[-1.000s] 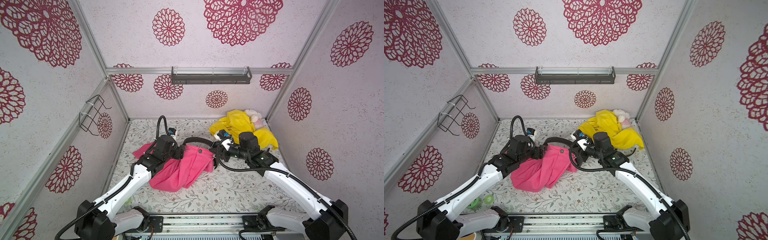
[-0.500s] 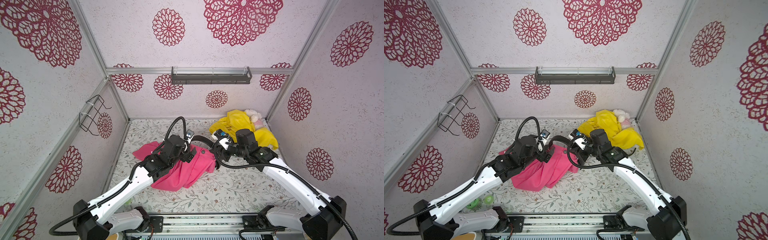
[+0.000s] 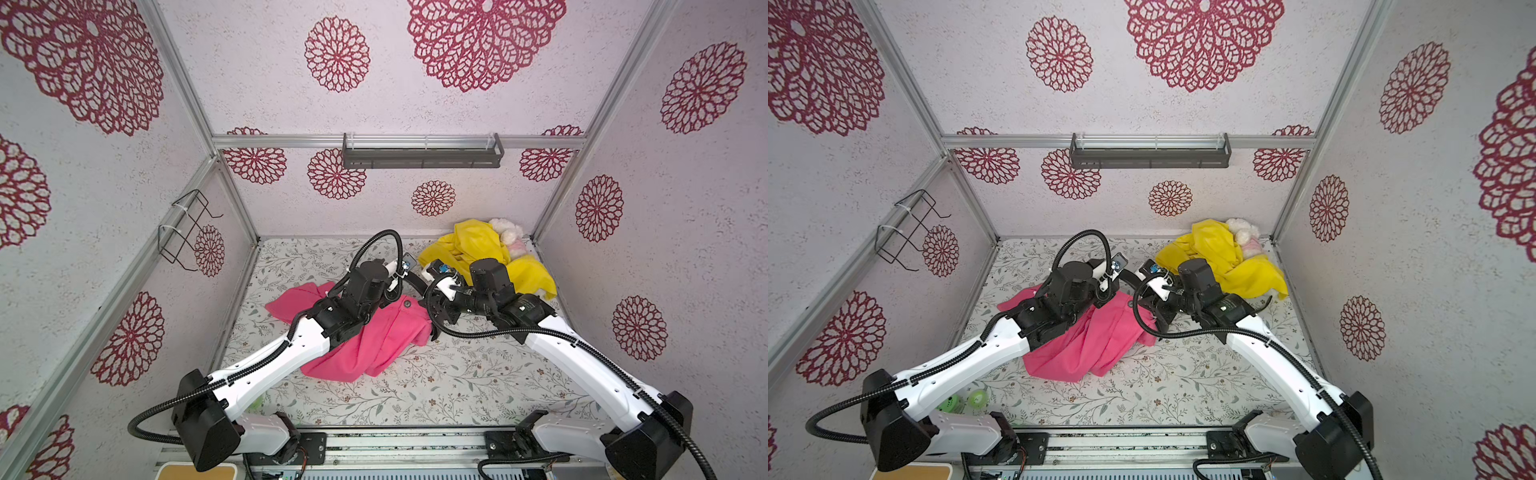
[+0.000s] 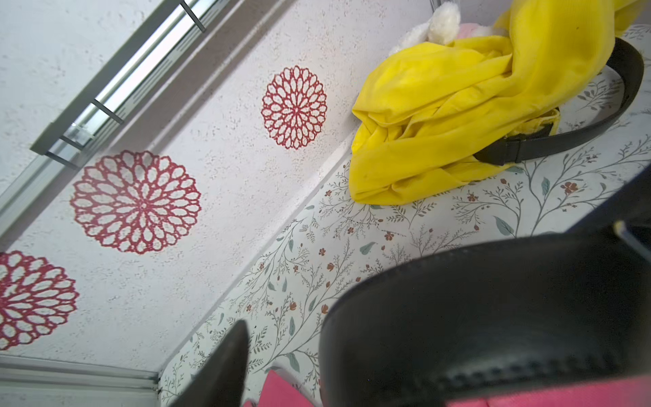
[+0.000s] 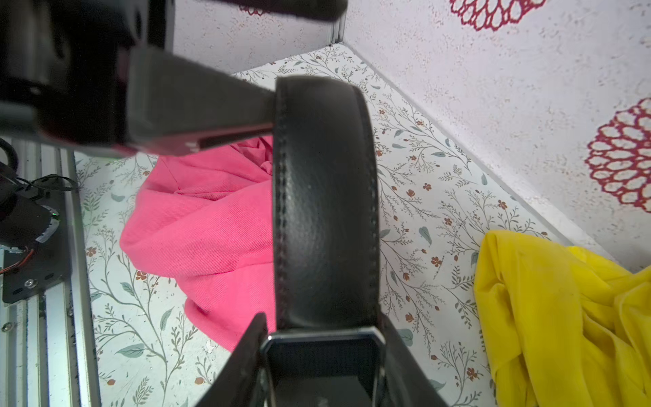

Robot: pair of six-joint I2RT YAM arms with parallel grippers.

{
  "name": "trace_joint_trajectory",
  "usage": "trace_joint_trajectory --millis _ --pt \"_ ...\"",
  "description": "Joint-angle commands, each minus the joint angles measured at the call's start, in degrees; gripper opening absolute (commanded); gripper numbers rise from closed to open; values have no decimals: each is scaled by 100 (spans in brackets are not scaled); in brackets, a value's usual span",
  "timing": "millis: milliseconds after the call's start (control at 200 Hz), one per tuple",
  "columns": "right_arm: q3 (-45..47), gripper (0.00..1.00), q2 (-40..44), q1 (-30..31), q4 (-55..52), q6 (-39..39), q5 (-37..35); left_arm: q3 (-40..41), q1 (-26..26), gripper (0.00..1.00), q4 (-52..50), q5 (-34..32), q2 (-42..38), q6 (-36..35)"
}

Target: Remove the belt from the trousers

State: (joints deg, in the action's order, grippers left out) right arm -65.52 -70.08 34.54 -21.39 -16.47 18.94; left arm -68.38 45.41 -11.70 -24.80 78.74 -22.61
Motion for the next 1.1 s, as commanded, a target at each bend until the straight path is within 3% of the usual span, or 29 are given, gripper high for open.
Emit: trace_joint_trajectory --millis 0,155,295,380,600,731,771,816,856,881,1096 --pt "-225 0 167 -81 9 -10 -178 8 -373 0 152 -447 -59 285" --pt "-214 0 380 -397 -105 137 -405 244 -1644 0 -408 -827 -464 1472" --pt "-129 0 626 -600 -135 243 -493 425 -3126 0 -1067 -418 -857 2578" --pt "-29 0 728 -676 -49 352 -416 474 -3760 0 -1364 -11 -887 3010" --pt "-13 0 652 -678 110 453 -225 551 -3963 0 -1759 451 -474 3642" --pt "-21 0 531 -677 209 591 -61 595 -3802 0 -1609 1220 -266 3925" --pt "-40 0 478 -670 259 624 -50 482 -3631 22 -1666 1277 -167 3866" --pt "-95 0 430 -670 316 676 -119 282 -3424 62 -1840 1296 -48 3788" --pt "-179 0 379 -675 339 711 -202 23 -3225 81 -2151 1224 29 3797" --pt "-249 0 346 -676 338 736 -263 -85 -3102 100 -2261 1158 29 3799" --pt "-996 0 -6 -678 90 986 -610 -69 -1983 97 -2107 1414 -816 3956"
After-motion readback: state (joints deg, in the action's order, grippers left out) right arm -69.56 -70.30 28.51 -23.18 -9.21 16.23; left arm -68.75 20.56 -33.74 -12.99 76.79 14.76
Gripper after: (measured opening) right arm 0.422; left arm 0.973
